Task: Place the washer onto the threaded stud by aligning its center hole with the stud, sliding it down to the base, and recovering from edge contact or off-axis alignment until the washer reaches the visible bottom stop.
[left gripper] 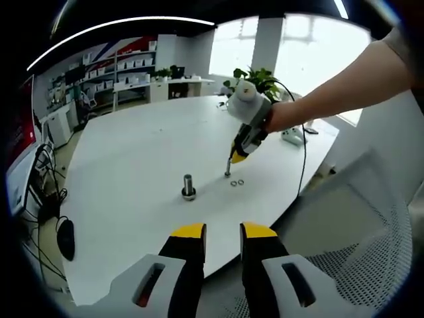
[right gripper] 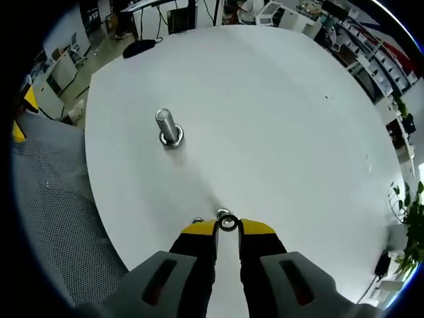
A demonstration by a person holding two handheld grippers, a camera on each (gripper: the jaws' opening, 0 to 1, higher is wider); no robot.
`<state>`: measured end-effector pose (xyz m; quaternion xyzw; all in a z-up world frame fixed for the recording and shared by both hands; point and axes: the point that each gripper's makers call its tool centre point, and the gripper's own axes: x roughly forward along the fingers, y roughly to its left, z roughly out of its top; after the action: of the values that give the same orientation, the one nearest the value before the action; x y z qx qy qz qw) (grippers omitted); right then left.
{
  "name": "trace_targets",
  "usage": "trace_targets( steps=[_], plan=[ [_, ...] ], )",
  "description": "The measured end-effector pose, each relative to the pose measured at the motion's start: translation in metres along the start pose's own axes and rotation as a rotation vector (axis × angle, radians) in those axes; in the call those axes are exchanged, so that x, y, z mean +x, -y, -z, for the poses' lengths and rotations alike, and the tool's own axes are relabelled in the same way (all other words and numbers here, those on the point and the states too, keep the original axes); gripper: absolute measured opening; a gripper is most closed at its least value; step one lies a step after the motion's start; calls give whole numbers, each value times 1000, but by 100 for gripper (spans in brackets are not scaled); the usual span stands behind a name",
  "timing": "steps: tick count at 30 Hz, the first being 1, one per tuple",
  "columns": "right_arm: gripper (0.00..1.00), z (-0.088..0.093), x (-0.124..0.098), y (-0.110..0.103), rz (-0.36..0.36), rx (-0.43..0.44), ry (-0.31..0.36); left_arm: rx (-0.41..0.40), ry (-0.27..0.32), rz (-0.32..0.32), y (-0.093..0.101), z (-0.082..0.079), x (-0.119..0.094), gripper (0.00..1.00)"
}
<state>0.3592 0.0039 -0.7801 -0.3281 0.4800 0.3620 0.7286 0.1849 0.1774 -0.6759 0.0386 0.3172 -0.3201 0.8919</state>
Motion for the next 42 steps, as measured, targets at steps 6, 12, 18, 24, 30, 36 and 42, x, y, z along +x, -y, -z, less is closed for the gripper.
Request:
trace_targets(
  steps=[6, 12, 18, 24, 30, 36, 42],
  plan=[
    [14, 0, 2, 2, 0, 0, -7, 2, -2, 4, 1, 0, 0, 17],
    [14, 2, 9, -2, -8, -38, -32, 5, -7, 12, 2, 1, 1, 17],
    [14, 1, 15, -1, -17, -28, -49, 5, -13, 14, 3, 2, 1, 16],
    [14, 7, 27, -1, -31, -20, -71, 5, -14, 14, 3, 3, 1, 16],
    [14, 14, 38, -3, -43, -13, -94, 6, -13, 13, 3, 2, 1, 16],
    [14, 17, 44, -1, -43, -12, -106, 3, -7, 15, 3, 1, 1, 16],
    [16, 21, 44, -3, -40, -6, -107, 5, -10, 16, 3, 2, 1, 16]
  ],
)
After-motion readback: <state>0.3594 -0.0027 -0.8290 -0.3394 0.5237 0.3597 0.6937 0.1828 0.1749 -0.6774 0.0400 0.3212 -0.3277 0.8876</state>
